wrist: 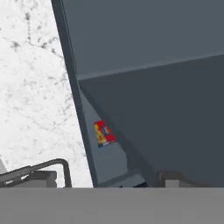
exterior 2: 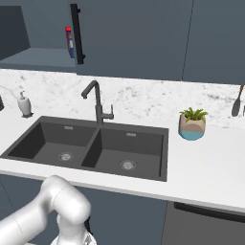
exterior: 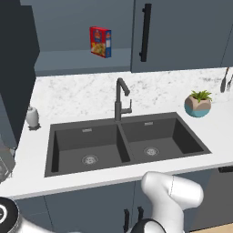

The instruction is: Pick the jam and place it on the digital scale for weighing, and close the cabinet.

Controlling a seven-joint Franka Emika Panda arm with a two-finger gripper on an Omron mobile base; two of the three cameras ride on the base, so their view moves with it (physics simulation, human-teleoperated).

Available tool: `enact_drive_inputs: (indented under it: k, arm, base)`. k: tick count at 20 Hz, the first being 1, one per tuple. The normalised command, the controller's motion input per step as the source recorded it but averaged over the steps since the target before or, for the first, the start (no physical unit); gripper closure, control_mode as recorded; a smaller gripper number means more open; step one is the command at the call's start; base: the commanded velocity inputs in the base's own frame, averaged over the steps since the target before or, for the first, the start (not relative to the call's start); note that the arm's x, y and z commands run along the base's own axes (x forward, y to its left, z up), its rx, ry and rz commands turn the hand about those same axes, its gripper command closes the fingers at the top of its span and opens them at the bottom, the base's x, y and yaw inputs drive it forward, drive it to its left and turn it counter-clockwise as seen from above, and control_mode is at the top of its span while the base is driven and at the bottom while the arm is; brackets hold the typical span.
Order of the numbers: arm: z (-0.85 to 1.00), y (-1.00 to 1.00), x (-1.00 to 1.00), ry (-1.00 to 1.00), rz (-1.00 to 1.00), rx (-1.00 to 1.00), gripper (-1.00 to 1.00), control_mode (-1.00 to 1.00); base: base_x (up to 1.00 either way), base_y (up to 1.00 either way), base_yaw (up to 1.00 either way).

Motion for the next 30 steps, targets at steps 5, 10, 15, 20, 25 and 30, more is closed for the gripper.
enact_drive_inputs:
  k: [5, 10, 15, 20, 25, 30]
  arm:
    - [0.01, 0.24, 0.59, 0.36, 0.07, 0.0, -1.0, -1.0]
    - [0.41, 0.02, -0.03, 0.03, 0.0, 0.0, -1.0, -1.0]
    - [0.4, -0.37, -0.08, -0.01, 0.0, 0.05, -1.0, -1.0]
    - [0.27, -0.61, 0.0, 0.0, 0.0, 0.12, -1.0, -1.0]
    - [0.28, -0.73, 0.24, 0.0, 0.02, 0.14, -1.0, -1.0]
    - [0.39, -0.77, 0.55, 0.03, 0.07, 0.14, -1.0, -1.0]
  base:
    - [0.0, 0.0, 0.0]
    - [0.0, 0.0, 0.0]
    - [0.0, 0.0, 0.0]
    - [0.0, 0.0, 0.0]
    - [0.0, 0.0, 0.0]
    - [0.0, 0.0, 0.0]
